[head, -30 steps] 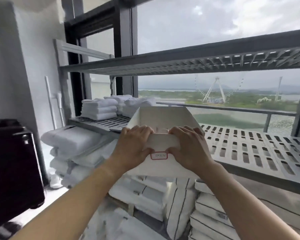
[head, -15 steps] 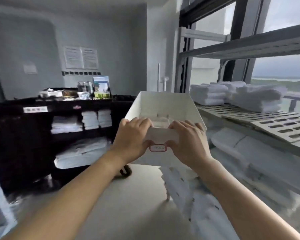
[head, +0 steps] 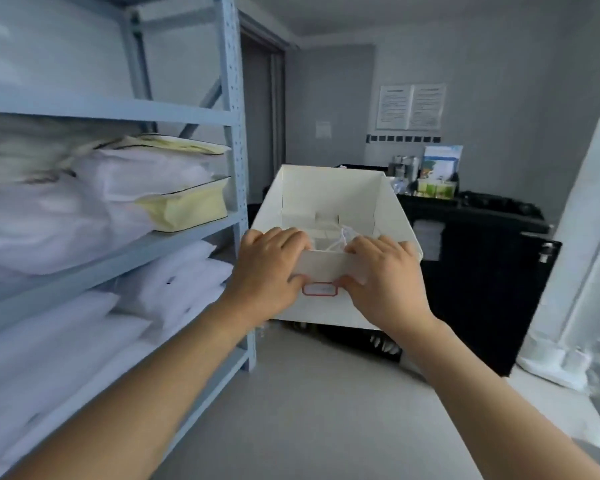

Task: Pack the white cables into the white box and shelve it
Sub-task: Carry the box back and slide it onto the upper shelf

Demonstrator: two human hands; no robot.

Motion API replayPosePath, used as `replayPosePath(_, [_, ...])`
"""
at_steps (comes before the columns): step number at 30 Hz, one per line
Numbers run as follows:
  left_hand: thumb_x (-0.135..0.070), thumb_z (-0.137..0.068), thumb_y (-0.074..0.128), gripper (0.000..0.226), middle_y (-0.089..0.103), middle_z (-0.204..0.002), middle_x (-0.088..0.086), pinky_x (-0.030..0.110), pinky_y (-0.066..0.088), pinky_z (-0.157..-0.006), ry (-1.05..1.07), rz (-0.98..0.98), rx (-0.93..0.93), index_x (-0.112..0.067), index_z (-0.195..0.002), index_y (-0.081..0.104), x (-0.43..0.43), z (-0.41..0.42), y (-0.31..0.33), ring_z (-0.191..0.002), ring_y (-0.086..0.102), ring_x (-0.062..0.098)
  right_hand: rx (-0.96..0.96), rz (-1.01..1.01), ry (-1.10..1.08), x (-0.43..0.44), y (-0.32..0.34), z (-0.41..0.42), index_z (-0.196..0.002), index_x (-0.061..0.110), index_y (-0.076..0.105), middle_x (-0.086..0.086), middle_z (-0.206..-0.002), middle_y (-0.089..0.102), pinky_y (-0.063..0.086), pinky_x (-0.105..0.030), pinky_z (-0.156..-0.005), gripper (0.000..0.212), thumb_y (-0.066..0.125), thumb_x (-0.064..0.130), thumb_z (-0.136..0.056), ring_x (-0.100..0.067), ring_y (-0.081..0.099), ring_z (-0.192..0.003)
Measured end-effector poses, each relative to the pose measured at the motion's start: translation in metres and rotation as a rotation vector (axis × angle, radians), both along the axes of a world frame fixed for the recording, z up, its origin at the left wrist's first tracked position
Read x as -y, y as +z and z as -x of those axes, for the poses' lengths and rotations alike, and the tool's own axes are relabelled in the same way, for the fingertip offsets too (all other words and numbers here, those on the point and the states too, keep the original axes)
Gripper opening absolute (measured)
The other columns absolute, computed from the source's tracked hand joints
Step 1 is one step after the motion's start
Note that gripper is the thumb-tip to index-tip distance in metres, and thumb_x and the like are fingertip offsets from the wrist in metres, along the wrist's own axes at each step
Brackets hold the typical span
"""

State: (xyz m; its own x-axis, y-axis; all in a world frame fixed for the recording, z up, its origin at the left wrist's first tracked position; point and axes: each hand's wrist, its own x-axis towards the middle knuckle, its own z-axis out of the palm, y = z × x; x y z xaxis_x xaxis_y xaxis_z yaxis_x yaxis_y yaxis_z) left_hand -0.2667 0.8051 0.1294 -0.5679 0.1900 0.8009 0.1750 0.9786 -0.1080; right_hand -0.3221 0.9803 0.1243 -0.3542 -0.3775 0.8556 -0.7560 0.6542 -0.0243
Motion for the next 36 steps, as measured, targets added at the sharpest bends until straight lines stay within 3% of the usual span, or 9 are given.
replayPosePath(3, [-0.022,-0.057,0.083,0.042,0.059,-0.076,-0.004,0.030,0.012,-0.062,0.137,0.017,-0.018,-0.019,-0.083,0.050,0.029,-0.004,0.000,-0.072,0.057,0.024,-0.011,0.028,0.134,0.040,-0.002,0.021,-0.073,0.014,0.056,0.002,-0.065,0.061,0.015,-0.032,-0.057,0.038,0.084,0.012,-0.047,-0.025,0.052,-0.059])
replayPosePath(9, [-0.021,-0.056,0.084,0.042,0.058,-0.074,-0.005,0.032,0.013,-0.061,0.428,0.043,-0.012,-0.019,-0.081,0.051,0.078,-0.034,0.002,-0.070,0.056,0.023,0.017,0.069,0.396,0.121,-0.007,0.031,-0.072,0.015,0.057,0.003,-0.065,0.061,0.025,-0.029,-0.061,0.036,0.084,0.012,-0.048,-0.026,0.052,-0.061])
replayPosePath(19, [-0.023,-0.058,0.084,0.042,0.057,-0.075,-0.006,0.029,0.012,-0.064,0.800,0.090,-0.010,-0.020,-0.081,0.049,0.149,-0.140,0.022,-0.070,0.054,0.022,0.122,0.109,0.785,0.243,0.011,-0.039,-0.071,0.013,0.059,-0.002,-0.061,0.060,0.016,-0.032,-0.058,0.031,0.083,0.010,-0.052,-0.028,0.052,-0.061])
replayPosePath(23, [-0.022,-0.059,0.082,0.039,0.056,-0.075,-0.006,0.031,0.019,-0.067,0.871,0.096,-0.043,-0.020,-0.082,0.049,0.178,-0.186,0.031,-0.071,0.054,0.021,0.108,0.140,0.856,0.284,0.022,-0.079,-0.069,0.013,0.059,-0.001,-0.060,0.059,0.023,-0.030,-0.061,0.031,0.084,0.010,-0.052,-0.027,0.052,-0.061])
replayPosePath(36, [-0.022,-0.058,0.081,0.040,0.056,-0.076,-0.006,0.029,0.012,-0.065,0.998,0.161,-0.147,-0.020,-0.082,0.049,0.267,-0.337,0.067,-0.073,0.048,0.018,0.004,0.228,0.957,0.397,0.058,-0.225,-0.071,0.015,0.060,0.002,-0.063,0.062,0.013,-0.025,-0.060,0.034,0.086,0.011,-0.050,-0.027,0.054,-0.061])
